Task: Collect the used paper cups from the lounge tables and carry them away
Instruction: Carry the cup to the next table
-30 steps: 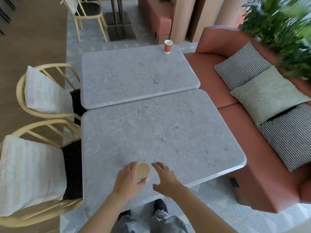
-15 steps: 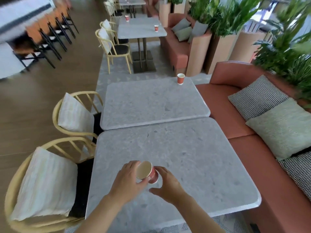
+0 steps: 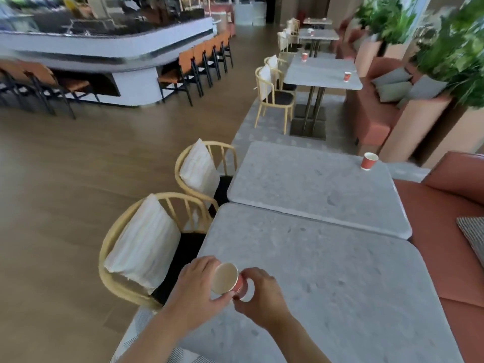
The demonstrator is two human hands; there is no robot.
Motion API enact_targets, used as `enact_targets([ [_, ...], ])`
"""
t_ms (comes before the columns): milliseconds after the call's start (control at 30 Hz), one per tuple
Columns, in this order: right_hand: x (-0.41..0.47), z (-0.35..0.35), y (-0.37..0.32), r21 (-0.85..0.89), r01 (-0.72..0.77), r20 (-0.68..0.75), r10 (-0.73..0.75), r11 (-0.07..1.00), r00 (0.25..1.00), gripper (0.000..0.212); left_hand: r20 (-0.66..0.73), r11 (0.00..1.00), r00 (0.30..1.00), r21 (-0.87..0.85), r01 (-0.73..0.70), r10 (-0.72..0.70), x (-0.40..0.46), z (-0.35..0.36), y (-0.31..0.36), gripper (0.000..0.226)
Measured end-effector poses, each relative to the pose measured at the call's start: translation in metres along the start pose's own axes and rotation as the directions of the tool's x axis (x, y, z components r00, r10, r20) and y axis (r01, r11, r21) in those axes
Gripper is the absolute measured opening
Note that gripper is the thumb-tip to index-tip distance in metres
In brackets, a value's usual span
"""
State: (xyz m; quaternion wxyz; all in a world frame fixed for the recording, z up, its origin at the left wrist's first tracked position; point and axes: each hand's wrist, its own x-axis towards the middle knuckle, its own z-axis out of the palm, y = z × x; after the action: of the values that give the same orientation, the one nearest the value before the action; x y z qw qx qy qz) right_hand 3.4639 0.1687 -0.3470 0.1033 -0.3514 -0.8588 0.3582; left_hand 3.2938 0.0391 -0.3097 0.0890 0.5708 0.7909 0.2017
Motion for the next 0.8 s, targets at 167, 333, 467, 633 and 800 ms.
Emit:
enact_targets([
  [167, 0.022, 0.03, -0.065, -0.045, 0.165, 0.059, -0.163, 0.985, 0.985, 0.052, -0.078, 0.992, 0.994, 0.094, 0.084, -0.077, -0.038, -0.051, -0.053, 0.075],
  [333, 0.041, 0.071, -0.149, -0.049, 0.3, 0.106, -0.293, 0.953, 0.95, 0.052, -0.224, 0.985, 0.96, 0.02, 0.174, -0.165, -0.081, -0.098, -0.111, 0.065],
  [467, 0.05, 0.104, -0.219, -0.017, 0.365, 0.109, -0.362, 0.931, 0.926, 0.05, -0.33, 0.969, 0.912, -0.067, 0.236, -0.245, -0.115, -0.129, -0.165, 0.059],
  [633, 0.058, 0.161, -0.306, 0.006, 0.43, 0.128, -0.427, 0.903, 0.895, 0.045, -0.411, 0.951, 0.858, -0.11, 0.29, -0.309, -0.16, -0.174, -0.241, 0.059],
  [800, 0.061, 0.22, -0.384, -0.002, 0.467, 0.2, -0.457, 0.884, 0.867, 0.044, -0.468, 0.914, 0.785, -0.187, 0.361, -0.406, -0.215, -0.216, -0.297, 0.056],
])
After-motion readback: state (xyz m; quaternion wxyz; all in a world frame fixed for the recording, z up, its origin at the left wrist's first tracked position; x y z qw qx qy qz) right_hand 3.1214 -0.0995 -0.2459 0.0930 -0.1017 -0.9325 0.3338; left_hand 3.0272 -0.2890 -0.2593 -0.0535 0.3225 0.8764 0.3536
